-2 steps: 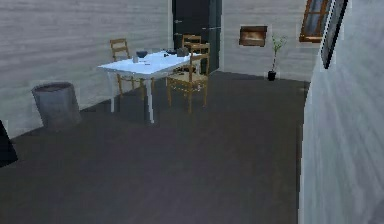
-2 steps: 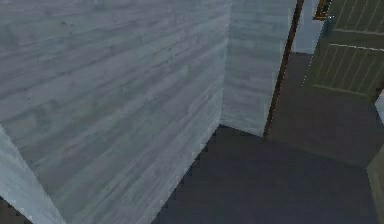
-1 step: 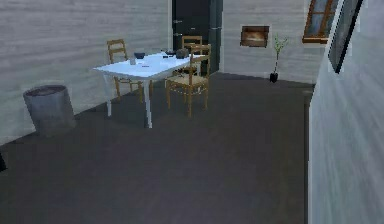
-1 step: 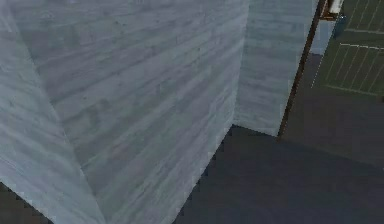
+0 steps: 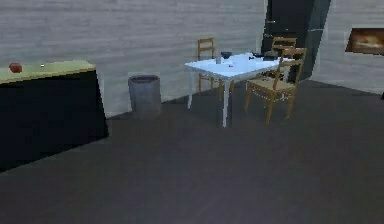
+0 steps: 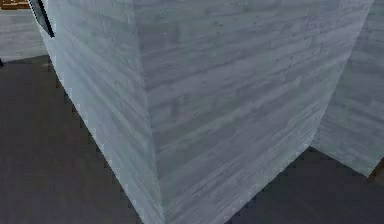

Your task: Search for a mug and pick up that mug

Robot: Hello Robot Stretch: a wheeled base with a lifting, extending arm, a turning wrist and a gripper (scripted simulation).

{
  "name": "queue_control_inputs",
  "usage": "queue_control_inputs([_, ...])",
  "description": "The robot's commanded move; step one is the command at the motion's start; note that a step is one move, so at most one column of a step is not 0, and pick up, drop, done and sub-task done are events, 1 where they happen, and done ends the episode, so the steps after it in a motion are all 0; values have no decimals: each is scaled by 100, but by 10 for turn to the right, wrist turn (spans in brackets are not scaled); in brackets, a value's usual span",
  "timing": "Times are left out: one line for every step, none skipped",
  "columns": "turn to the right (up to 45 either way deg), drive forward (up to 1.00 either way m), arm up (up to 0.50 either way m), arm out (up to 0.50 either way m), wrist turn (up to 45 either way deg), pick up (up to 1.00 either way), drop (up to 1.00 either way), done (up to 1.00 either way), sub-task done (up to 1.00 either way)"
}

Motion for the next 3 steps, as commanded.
queue_control_inputs([0,25,0,0,0,0,0,0,0])
queue_control_inputs([0,100,0,0,0,0,0,0,0])
queue_control_inputs([-30,0,0,0,0,0,0,0,0])
